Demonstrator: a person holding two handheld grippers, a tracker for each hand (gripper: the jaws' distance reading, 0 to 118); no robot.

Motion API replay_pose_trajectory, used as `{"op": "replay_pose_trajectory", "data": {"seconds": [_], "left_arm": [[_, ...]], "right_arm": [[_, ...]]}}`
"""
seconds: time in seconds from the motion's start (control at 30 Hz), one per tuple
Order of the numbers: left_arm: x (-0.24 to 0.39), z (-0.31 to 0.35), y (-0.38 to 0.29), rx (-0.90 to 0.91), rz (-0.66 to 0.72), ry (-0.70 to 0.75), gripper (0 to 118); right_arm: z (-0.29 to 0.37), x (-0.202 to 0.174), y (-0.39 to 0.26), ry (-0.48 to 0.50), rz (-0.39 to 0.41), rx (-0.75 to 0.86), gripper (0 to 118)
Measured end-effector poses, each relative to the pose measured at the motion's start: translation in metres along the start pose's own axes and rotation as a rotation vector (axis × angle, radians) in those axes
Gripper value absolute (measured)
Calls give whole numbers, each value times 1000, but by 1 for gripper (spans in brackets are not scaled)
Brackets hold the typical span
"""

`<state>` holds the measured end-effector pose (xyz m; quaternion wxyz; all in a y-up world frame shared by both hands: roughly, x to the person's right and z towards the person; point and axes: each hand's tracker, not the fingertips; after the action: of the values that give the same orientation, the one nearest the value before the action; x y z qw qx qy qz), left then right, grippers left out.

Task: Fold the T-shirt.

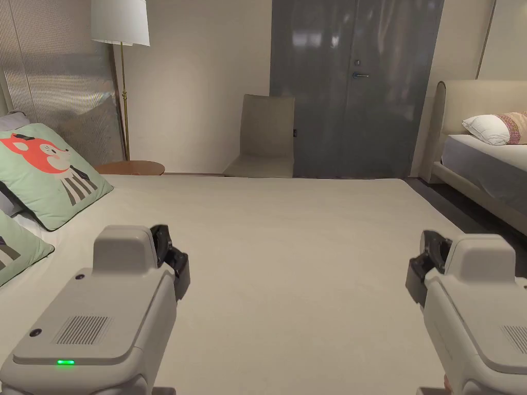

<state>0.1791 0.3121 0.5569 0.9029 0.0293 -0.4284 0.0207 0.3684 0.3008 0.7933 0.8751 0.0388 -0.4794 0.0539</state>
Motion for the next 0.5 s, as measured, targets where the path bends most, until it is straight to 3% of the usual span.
{"op": "replay_pose_trajectory", "data": {"seconds": [0.2,0.5], "left_arm": [[-2,4,7,36,-15,9,0],[-7,3,-1,10,-28,24,0]], "right_arm": [[5,-4,11,-11,16,79,1],[8,-5,-2,-6,29,37,1]]}}
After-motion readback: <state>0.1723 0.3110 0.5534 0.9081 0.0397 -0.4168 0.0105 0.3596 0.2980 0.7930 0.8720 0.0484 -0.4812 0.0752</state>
